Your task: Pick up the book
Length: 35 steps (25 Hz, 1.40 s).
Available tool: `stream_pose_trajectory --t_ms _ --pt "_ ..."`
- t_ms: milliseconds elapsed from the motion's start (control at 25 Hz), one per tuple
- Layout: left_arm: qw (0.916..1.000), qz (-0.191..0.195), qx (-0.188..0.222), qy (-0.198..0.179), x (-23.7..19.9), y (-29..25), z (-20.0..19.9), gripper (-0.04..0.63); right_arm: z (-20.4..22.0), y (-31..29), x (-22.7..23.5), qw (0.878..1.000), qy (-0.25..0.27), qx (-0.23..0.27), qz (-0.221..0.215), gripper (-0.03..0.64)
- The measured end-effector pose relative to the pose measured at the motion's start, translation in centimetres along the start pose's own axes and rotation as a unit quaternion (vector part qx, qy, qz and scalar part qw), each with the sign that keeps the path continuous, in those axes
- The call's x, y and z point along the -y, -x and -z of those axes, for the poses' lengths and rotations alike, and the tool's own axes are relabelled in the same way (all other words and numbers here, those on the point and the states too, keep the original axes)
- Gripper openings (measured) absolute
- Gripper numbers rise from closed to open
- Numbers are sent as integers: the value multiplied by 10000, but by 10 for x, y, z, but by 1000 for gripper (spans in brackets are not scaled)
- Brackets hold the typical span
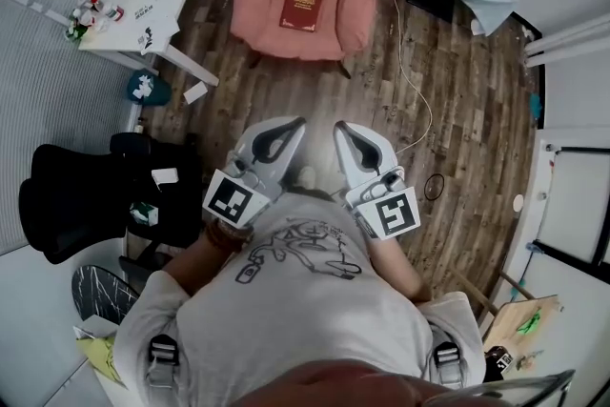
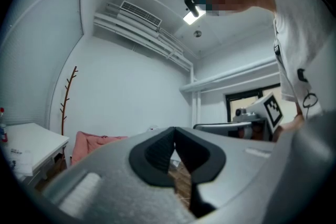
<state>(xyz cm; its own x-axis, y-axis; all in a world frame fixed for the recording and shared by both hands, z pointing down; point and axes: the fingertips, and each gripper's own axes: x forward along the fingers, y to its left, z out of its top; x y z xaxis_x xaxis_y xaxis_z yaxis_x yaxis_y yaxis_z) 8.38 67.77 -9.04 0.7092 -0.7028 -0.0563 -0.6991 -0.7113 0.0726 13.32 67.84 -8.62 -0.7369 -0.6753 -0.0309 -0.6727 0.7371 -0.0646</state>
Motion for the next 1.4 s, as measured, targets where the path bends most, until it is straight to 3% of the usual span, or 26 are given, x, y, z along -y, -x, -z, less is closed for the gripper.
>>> stream_pose_trajectory --t_ms 200,440,600,1160,1400 --pt "9999 -104 -54 14 -24 -6 6 5 -4 -24 3 9996 -22 120 -261 6" --pt "9999 -135 15 60 -64 -19 5 5 8 -62 20 9998 35 -109 -191 6" --pt "9999 -136 35 67 -106 -30 2 5 4 -105 31 9996 7 -10 -275 6" --pt "9999 118 98 73 -265 -56 -19 5 -6 -269 63 10000 17 -51 9 6" --pt "9997 196 112 75 -314 -60 -19 5 -4 -316 71 9999 49 -105 113 6"
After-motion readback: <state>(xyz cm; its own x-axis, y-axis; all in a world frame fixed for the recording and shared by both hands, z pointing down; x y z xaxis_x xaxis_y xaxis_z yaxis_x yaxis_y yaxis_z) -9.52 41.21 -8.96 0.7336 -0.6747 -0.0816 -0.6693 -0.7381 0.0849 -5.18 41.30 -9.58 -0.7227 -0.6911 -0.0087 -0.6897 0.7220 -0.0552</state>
